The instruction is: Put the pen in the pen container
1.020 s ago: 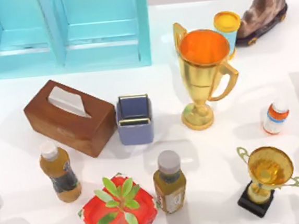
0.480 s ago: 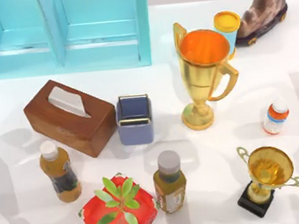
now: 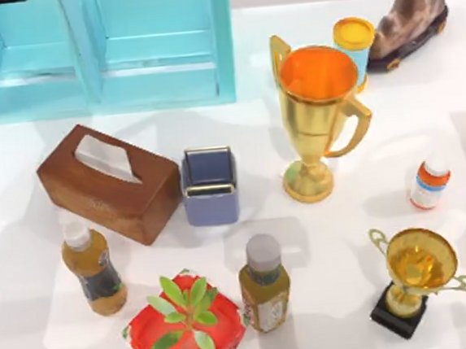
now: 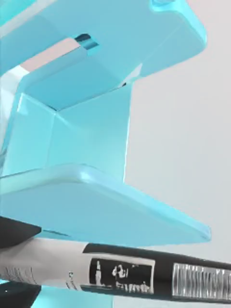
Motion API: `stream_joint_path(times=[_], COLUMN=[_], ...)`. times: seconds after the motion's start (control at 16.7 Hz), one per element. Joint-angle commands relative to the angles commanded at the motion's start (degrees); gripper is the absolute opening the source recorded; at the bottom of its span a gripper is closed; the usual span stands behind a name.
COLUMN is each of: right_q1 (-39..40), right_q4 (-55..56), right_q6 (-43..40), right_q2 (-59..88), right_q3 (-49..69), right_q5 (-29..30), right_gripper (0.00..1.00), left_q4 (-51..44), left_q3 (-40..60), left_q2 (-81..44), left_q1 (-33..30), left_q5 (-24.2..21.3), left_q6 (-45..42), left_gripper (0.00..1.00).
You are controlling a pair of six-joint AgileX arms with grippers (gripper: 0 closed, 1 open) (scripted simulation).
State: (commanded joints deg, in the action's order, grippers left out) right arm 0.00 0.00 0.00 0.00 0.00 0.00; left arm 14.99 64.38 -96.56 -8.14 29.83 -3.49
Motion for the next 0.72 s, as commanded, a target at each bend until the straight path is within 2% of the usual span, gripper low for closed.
stream_joint_path(times=[0.24, 0.42, 0.6, 0.72], right_q1=[0.0, 0.0, 0.0, 0.0], right_q4=[0.0, 0.0, 0.0, 0.0], right_q6=[0.0, 0.0, 0.0, 0.0], right_q2=[0.0, 0.0, 0.0, 0.0], right_q3=[0.0, 0.0, 0.0, 0.0], right_q5=[0.0, 0.0, 0.0, 0.0], right_gripper=[1.0, 1.0, 1.0, 1.0], left_q4=[22.37, 37.42, 49.67, 55.5], left_q3=[-4.61, -7.51, -9.59, -10.51], left_q2=[-4.44, -8.24, -11.54, -13.16], left_q1=[-18.86, -31.26, -41.11, -45.84], left_q5=[17.64, 28.9, 37.68, 41.86], left_q6=[-4.12, -7.39, -10.41, -12.0], left_gripper=[0.0, 0.0, 0.0, 0.0])
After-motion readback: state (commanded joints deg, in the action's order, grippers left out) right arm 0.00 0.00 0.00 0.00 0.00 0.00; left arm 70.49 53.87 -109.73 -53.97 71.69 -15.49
